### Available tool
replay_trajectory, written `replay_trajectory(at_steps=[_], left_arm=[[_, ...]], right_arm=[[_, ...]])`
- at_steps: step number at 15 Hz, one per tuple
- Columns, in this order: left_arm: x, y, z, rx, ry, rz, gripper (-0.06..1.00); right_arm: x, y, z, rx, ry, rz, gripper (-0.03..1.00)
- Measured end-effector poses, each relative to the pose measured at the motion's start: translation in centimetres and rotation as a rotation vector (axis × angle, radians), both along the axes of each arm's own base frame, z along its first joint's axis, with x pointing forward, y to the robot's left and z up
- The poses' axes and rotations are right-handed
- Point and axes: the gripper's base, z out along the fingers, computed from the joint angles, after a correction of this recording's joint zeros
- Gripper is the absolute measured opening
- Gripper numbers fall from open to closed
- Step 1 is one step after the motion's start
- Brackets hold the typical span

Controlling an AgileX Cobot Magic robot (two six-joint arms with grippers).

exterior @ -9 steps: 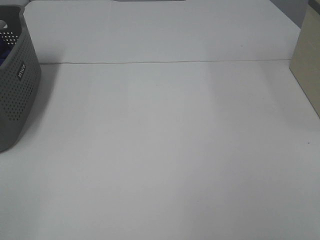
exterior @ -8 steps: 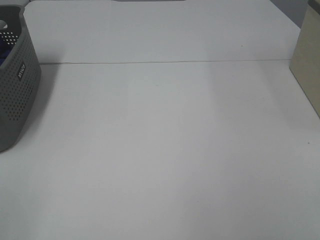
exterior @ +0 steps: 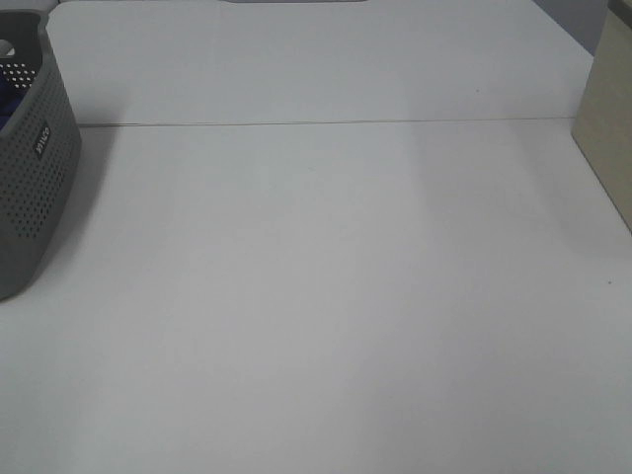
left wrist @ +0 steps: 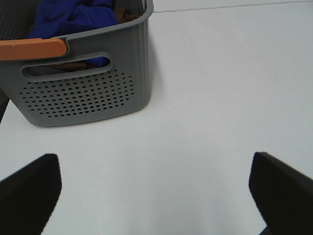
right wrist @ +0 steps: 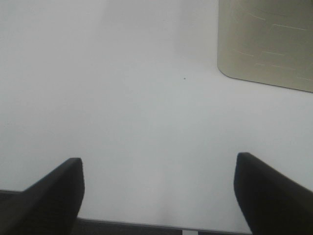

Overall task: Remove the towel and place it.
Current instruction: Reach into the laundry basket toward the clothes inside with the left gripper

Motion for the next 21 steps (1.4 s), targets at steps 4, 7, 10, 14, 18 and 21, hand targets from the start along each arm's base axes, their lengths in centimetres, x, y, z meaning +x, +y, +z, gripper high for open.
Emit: replay_trajectory(at_steps=[4, 7, 10, 14, 18, 21], left_arm=[[0.00, 0.00, 0.00, 0.000, 0.000, 0.000, 0.99], [0.00, 0.00, 0.00, 0.000, 0.000, 0.000, 0.99], [0.00, 0.00, 0.00, 0.000, 0.000, 0.000, 0.99], [0.00, 0.00, 0.00, 0.000, 0.000, 0.000, 0.99], [0.00, 0.00, 0.00, 0.000, 0.000, 0.000, 0.99], [0.00, 0.00, 0.00, 0.000, 0.000, 0.000, 0.99]], right_arm=[[0.00, 0.00, 0.00, 0.000, 0.000, 0.000, 0.83], [0.00, 0.00, 0.00, 0.000, 0.000, 0.000, 0.83], [0.00, 0.00, 0.00, 0.000, 0.000, 0.000, 0.83], [0.00, 0.00, 0.00, 0.000, 0.000, 0.000, 0.83], [0.00, 0.00, 0.00, 0.000, 0.000, 0.000, 0.83], [0.00, 0.00, 0.00, 0.000, 0.000, 0.000, 0.83]])
